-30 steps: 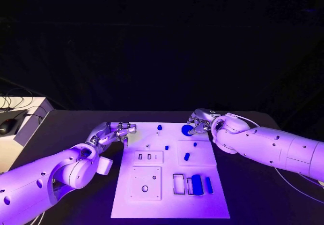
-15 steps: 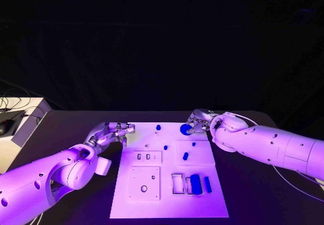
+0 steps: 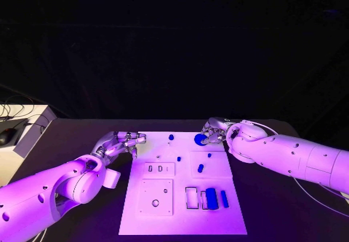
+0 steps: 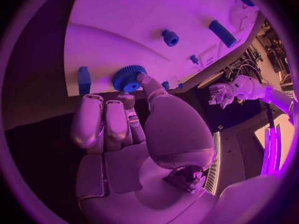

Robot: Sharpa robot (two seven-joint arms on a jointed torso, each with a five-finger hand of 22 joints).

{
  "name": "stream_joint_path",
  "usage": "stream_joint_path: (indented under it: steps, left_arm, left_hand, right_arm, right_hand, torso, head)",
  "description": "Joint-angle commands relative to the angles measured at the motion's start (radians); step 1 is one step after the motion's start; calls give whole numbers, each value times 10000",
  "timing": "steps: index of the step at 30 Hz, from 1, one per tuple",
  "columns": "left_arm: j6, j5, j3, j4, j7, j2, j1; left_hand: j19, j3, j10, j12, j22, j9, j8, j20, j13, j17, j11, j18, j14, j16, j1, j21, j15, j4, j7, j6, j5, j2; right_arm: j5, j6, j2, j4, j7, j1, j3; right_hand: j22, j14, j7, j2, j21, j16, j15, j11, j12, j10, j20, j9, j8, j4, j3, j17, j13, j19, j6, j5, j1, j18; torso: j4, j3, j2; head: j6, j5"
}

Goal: Assemble the parts on the task board

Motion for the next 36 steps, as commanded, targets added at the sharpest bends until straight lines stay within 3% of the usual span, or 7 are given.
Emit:
stream_joint_path:
  steps: [1,6,11,17,22,24,36]
  left_arm:
    - [42,-9,6,17,48,-3,-4]
    - [32,-9,6,24,46,-20,-4]
    - [23,-9,6,29,46,-33,-4]
    - [16,-9,6,30,46,-37,-4]
    - [9,-9,6,11,50,-45,-4]
    - [7,-9,6,5,50,-48,-4]
    - [12,-9,6,-37,55,-38,-5]
  left_hand:
    - [32,37,-38,-11,15,4,42,38,-7,-15,-1,316,-4,6,3,-62,77,-39,-4,6,13,49]
    - [32,37,-38,-11,15,4,42,38,-7,-15,-1,316,-4,6,3,-62,77,-39,-4,6,13,49]
    - [33,36,-38,-11,16,4,44,38,-7,-17,-1,316,-4,6,1,-65,77,-42,-1,6,13,49]
    - [36,33,-39,-10,19,6,47,38,-7,-21,1,316,-3,8,-5,-73,78,-49,5,6,14,49]
    - [36,33,-39,-10,19,6,47,38,-7,-21,1,316,-3,8,-5,-73,78,-49,5,6,14,49]
    - [36,33,-39,-10,19,6,47,38,-7,-21,1,316,-3,8,-5,-73,78,-49,5,6,14,49]
    - [36,33,-39,-10,19,6,47,38,-7,-21,1,316,-3,8,-5,-73,78,-49,5,6,14,49]
  right_arm:
    - [93,599,43,-27,-39,-76,-52]
    - [117,657,60,-62,-30,-74,-53]
    - [146,736,78,-85,-7,-72,-53]
    - [203,769,81,-97,23,-67,-54]
    - [255,459,57,-64,87,-61,-54]
    - [259,322,43,-33,114,-60,-54]
    - [-27,-780,-140,408,169,-46,-51]
  right_hand:
    - [1616,21,-11,10,-18,-28,17,-21,-62,-91,25,12,6,26,-37,11,-21,618,-50,373,-142,-97]
    - [1616,26,-11,50,-16,-42,0,-36,-73,-95,9,6,1,-71,127,23,-29,618,-28,865,-231,-103]
    - [1620,31,-32,99,-3,-69,-21,-55,-69,-84,-8,7,5,-219,334,35,-26,618,37,1036,-361,-115]
    - [1615,33,-35,213,-25,-97,-50,-84,-103,-116,-39,-5,-3,-337,695,34,-33,609,111,1733,-424,-123]
    - [1622,43,-72,283,8,-105,-75,-114,-54,-51,-68,-3,3,-432,1134,60,24,612,254,1588,-613,-141]
    - [1625,47,-85,265,25,-99,-73,-115,-43,-26,-69,0,5,-416,1098,70,31,615,285,1234,-654,-145]
    - [1644,56,-155,232,113,-79,-96,-141,-43,90,-87,4,7,-341,860,128,58,625,455,521,-601,-168]
  torso:
    - [3,-4,0]
    - [1,1,9]
    - [-9,2,1]
    - [-5,6,-2]
    - [-13,14,3]
    - [-10,11,5]
    - [4,11,-2]
  head:
    - [6,8]
    - [12,22]
    - [8,39]
    - [-6,34]
    - [2,48]
    - [1,48]
    - [-5,67]
